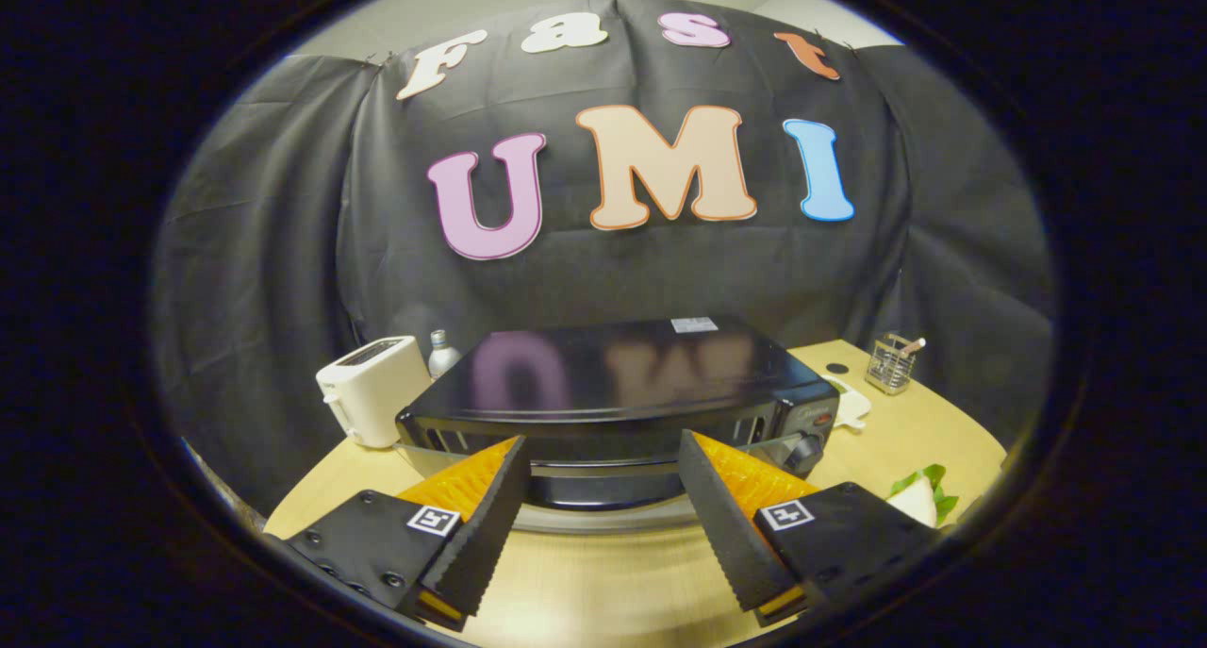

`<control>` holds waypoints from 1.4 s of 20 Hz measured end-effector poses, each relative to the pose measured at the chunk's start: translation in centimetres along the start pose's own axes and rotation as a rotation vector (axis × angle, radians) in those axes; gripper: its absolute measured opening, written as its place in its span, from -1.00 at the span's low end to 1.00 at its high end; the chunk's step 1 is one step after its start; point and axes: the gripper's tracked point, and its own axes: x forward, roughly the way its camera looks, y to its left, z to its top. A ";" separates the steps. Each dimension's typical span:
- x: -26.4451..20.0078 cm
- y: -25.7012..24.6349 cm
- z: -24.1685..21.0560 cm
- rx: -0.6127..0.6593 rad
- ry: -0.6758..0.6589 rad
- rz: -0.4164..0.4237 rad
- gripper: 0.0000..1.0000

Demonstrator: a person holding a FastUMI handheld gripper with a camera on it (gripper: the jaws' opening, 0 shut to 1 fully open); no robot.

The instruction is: Open the toaster oven, put the food inside, and close the toaster oven door.

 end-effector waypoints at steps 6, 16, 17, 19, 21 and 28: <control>-2.7 -0.3 -2.3 -0.012 0.122 0.037 0.99; -5.8 -0.6 -6.5 -0.158 0.337 0.050 0.98; -6.0 -0.6 -7.0 -0.171 0.362 0.049 0.98; -6.8 -1.0 -8.4 -0.194 0.426 0.045 0.96; -7.3 -1.3 -9.4 -0.190 0.464 0.047 0.90; -8.5 -1.7 -13.5 -0.063 0.607 0.068 0.82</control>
